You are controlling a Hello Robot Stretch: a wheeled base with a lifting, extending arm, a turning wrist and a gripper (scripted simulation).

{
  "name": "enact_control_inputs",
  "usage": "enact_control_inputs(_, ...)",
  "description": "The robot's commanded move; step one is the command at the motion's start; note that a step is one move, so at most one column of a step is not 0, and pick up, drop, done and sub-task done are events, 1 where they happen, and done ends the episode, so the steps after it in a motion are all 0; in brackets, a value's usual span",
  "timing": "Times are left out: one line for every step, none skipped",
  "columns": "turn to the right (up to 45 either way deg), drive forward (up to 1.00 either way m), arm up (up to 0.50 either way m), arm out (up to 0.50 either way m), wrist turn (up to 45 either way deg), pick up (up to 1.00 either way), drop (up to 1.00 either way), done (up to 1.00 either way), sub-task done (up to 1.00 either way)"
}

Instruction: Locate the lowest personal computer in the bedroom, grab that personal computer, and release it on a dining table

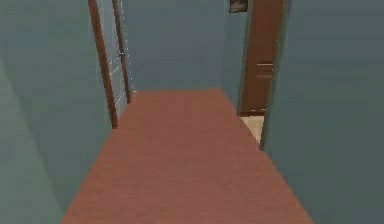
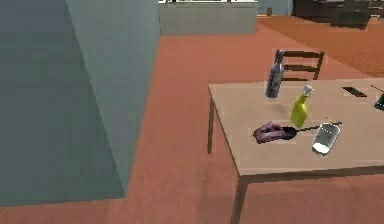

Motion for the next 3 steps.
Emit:
enact_control_inputs(6.0, 0.0, 0.0, 0.0, 0.0, 0.0, 0.0, 0.0, 0.0)
enact_control_inputs(0.0, 1.0, 0.0, 0.0, 0.0, 0.0, 0.0, 0.0, 0.0)
enact_control_inputs(3.0, 0.0, 0.0, 0.0, 0.0, 0.0, 0.0, 0.0, 0.0)
